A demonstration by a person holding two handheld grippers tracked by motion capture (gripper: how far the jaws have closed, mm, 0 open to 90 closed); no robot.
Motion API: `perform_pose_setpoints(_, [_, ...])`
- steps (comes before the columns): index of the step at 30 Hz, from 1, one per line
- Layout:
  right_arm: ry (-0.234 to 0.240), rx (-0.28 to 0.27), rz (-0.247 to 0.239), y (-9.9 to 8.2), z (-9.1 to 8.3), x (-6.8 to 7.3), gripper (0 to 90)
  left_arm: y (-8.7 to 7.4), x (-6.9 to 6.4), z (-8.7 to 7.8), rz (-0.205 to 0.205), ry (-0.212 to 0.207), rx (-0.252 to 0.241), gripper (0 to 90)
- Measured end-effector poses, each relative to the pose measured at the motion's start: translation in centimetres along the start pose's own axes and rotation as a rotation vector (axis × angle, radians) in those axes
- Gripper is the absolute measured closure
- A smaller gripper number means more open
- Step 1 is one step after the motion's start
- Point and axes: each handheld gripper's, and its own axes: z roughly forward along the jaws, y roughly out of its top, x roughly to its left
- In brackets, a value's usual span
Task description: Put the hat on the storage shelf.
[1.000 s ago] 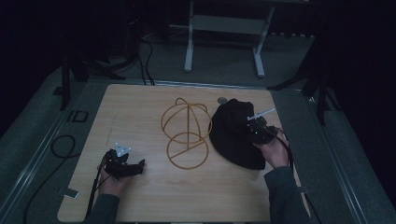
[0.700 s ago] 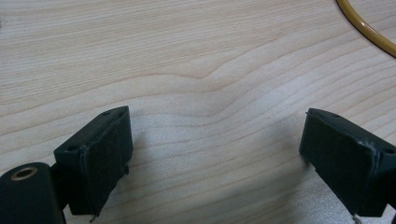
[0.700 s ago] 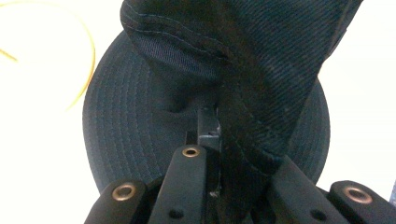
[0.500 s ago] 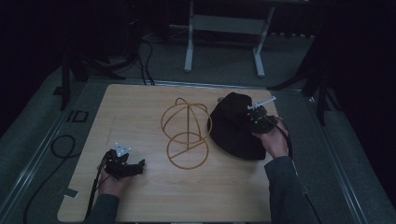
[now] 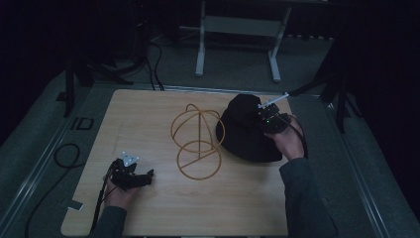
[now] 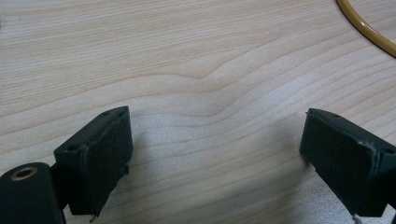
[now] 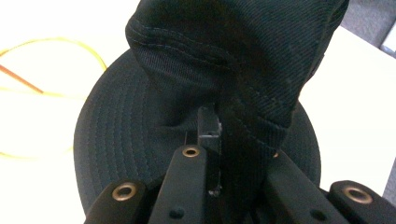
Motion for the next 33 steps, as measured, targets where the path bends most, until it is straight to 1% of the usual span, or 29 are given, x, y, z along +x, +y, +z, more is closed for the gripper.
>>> perform_pose_setpoints(9, [0.016,-0.036,-0.025,1.7,-1.4,0.3,87.9,0.0,0.0,0.0,0.0,0.0,0.0,9.9])
perform_pose_setpoints(11, [0.015,-0.04,-0.026,1.8,-1.6,0.3,87.9,0.0,0.0,0.0,-0.001,0.0,0.0,9.9])
perform_pose_setpoints(15, [0.012,-0.06,-0.034,2.5,-2.4,0.3,87.9,0.0,0.0,0.0,0.002,0.001,0.0,9.9])
perform_pose_setpoints(16, [0.012,-0.06,-0.034,2.5,-2.4,0.3,87.9,0.0,0.0,0.0,0.002,0.001,0.0,9.9])
perform_pose_setpoints(19, [0.023,-0.079,-0.035,3.0,-3.1,0.2,87.9,0.0,0.0,0.0,0.002,0.0,0.0,9.9])
perform_pose_setpoints(25, [0.022,-0.099,-0.047,3.5,-4.0,0.3,87.9,0.0,0.0,0.0,0.002,0.001,0.0,9.9])
perform_pose_setpoints(27, [0.027,-0.106,-0.038,3.7,-4.2,0.2,87.9,0.0,0.0,0.0,0.002,0.001,0.0,9.9])
perform_pose_setpoints(33, [0.024,-0.116,-0.042,4.1,-4.8,0.1,87.9,0.0,0.0,0.0,0.003,0.0,0.001,9.9])
